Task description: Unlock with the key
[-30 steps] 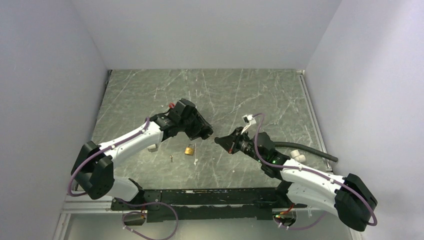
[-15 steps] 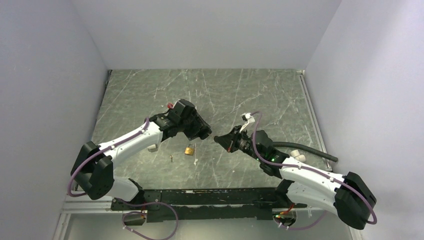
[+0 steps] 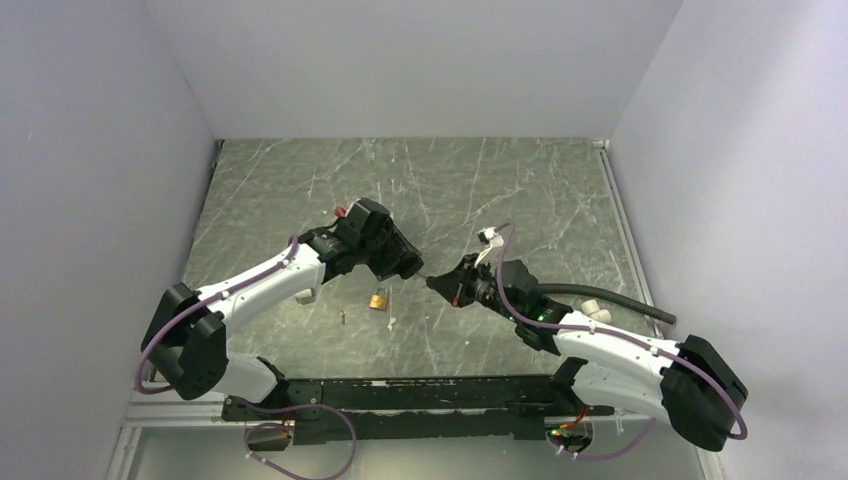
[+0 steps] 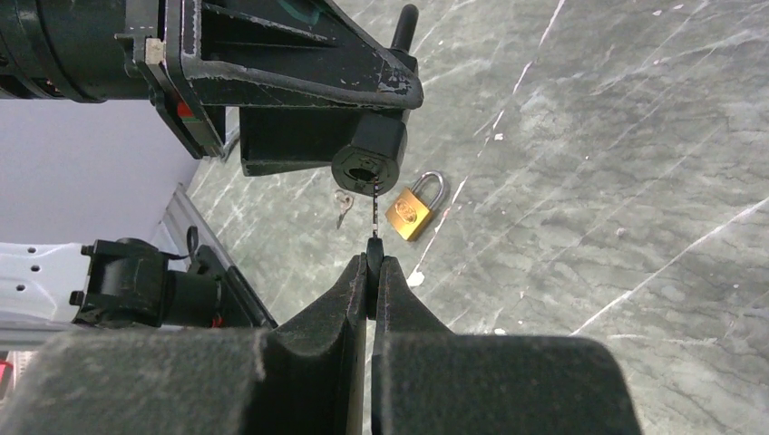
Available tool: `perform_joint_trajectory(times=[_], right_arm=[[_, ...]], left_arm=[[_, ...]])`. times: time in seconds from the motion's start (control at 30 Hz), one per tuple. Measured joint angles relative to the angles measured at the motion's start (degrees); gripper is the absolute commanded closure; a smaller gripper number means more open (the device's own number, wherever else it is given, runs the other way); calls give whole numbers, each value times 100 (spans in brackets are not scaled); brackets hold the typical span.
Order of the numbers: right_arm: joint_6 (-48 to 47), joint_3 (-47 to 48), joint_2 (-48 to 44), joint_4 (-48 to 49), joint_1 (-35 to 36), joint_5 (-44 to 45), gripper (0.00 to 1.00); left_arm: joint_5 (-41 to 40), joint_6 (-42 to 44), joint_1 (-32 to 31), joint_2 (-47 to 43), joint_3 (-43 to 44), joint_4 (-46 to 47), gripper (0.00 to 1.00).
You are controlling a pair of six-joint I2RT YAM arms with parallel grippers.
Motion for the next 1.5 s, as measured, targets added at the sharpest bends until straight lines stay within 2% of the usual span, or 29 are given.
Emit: perform_joint_trajectory(times=[0.6,0.9,1.27,1.5], right_arm=[[61,125,186,85,24,11,100],[350,122,201,192,66,348,100],[765,321,846,544,229,649,100],[938,372,999,688,520,1145,100]], left_arm=[[-22,-2,2,0,0,0,100],[-72,-98,13,-11,-2,72,100],[-573,-345,61,-79,-81,-52,100],[-841,-767,59,-188,-81,-302,100]])
